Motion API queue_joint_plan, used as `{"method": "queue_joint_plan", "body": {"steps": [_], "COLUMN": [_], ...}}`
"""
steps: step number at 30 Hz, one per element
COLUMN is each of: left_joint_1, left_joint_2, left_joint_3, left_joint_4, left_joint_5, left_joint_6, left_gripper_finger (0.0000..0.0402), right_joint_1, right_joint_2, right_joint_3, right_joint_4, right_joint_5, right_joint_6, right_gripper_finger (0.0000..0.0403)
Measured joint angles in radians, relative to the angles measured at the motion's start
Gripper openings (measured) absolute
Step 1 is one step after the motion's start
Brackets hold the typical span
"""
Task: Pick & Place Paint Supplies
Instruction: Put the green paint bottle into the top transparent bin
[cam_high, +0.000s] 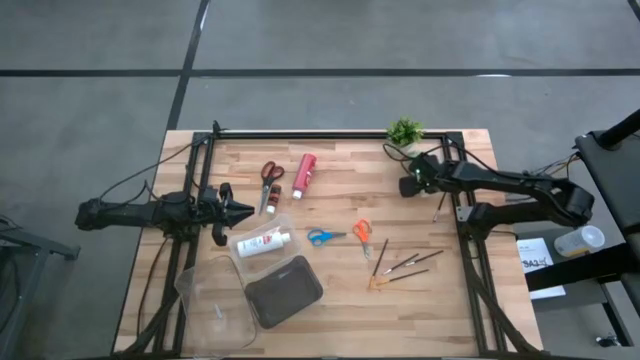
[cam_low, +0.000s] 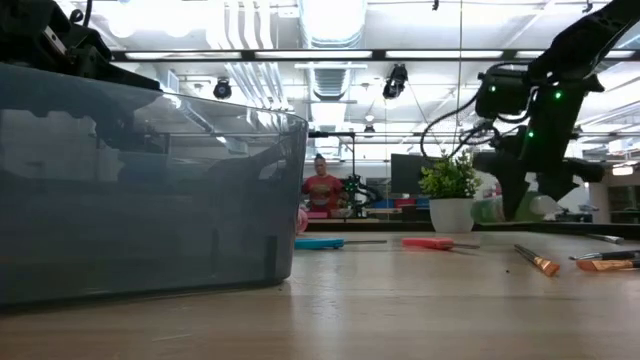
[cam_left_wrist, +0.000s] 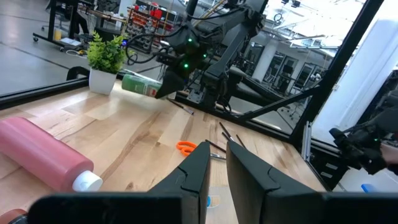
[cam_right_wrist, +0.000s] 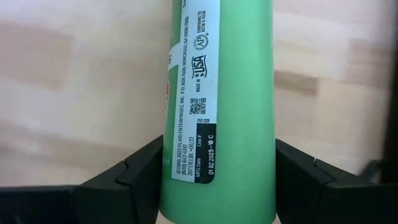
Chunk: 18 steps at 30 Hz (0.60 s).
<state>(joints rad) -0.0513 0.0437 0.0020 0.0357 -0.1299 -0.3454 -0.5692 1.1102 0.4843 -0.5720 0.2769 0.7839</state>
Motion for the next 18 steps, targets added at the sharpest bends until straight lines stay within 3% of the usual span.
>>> {"method": "queue_joint_plan", "body": {"steps": [8, 18], "left_joint_1": [0.0, 0.0], "left_joint_2": [0.0, 0.0], "left_joint_3": [0.0, 0.0], "left_joint_4": [0.0, 0.0], "left_joint_5": [0.0, 0.0], "left_joint_6": [0.0, 0.0], "left_gripper_finger": [0.0062, 0.0062], "right_joint_1": [0.159, 0.396], "right_joint_2": [-0.086, -0.148], "right_joint_3": [0.0, 0.001], "right_joint_4": [0.066, 0.409], "right_joint_5": [-0.08, -0.241], "right_joint_6": [-0.041, -0.231], "right_gripper_finger": [0.0228, 0.0228]}}
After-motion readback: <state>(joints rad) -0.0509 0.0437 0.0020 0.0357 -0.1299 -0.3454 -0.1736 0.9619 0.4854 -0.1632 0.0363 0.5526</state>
